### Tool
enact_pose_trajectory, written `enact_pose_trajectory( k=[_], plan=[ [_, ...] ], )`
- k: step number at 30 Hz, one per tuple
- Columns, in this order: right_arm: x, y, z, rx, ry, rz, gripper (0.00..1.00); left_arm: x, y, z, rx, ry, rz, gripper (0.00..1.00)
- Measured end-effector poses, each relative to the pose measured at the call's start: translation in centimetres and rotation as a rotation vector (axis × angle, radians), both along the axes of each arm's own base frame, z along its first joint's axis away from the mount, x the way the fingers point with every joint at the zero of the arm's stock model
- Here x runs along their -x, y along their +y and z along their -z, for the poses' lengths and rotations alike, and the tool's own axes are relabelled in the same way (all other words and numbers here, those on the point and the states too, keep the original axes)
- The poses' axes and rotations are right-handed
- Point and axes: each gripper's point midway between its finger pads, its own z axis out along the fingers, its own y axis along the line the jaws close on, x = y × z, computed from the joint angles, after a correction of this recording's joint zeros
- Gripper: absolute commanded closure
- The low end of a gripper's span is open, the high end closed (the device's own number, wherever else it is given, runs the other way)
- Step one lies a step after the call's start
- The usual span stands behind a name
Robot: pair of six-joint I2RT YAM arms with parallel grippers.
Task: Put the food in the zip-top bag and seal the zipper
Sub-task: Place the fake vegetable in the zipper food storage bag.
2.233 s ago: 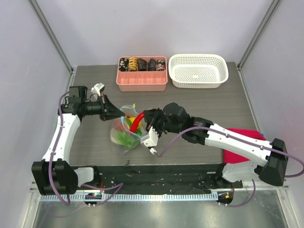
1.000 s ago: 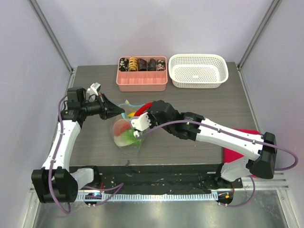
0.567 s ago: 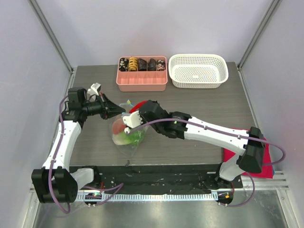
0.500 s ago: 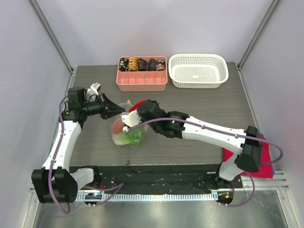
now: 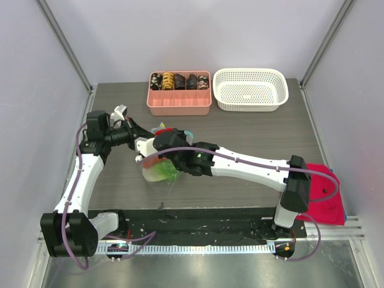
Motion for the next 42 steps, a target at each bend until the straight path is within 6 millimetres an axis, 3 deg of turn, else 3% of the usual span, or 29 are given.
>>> enact_pose_trajectory(
  k=[7, 14, 17, 18, 22, 26, 31, 36, 38, 42],
  plan=[
    [0.3, 0.1, 3.4, -0.044, 0.108, 0.098, 0.99, -0.3, -0.1, 0.2, 0.026, 0.012, -0.013, 1.0],
    [0.4, 0.1, 5.0, -0.197, 0.235, 0.169, 0.95, -0.3, -0.2, 0.2, 0.055, 0.025, -0.015, 1.0],
    [0.4, 0.4, 5.5, -0.258, 0.293, 0.185, 0.81, -0.3, -0.3, 0.0, 0.06, 0.017, -0.012, 1.0],
    [0.4, 0.4, 5.8, -0.277, 0.312, 0.191, 0.69, -0.4, -0.3, -0.1, 0.061, 0.015, -0.013, 1.0],
    [0.1, -0.1, 7.0, -0.34, 0.389, 0.221, 0.61, -0.3, -0.3, -0.1, 0.066, 0.018, -0.011, 1.0],
    [-0.2, -1.1, 7.9, -0.415, 0.499, 0.242, 0.45, -0.2, -0.3, -0.2, 0.074, 0.022, -0.006, 1.0],
    [-0.9, -2.4, 5.8, -0.549, 0.594, 0.223, 0.22, 0.2, -0.4, -0.4, 0.079, 0.01, 0.005, 1.0],
    [-0.8, -4.0, 1.3, -0.677, 0.614, 0.151, 0.21, 0.4, -0.5, -0.7, 0.083, 0.001, 0.015, 1.0],
    [-0.3, -5.0, -0.6, -0.719, 0.606, 0.117, 0.3, 0.5, -0.5, -0.8, 0.083, -0.002, 0.015, 1.0],
    [2.0, -6.3, -3.7, -0.782, 0.614, 0.018, 0.34, 0.5, -0.5, -0.9, 0.083, -0.011, 0.015, 1.0]
  ],
)
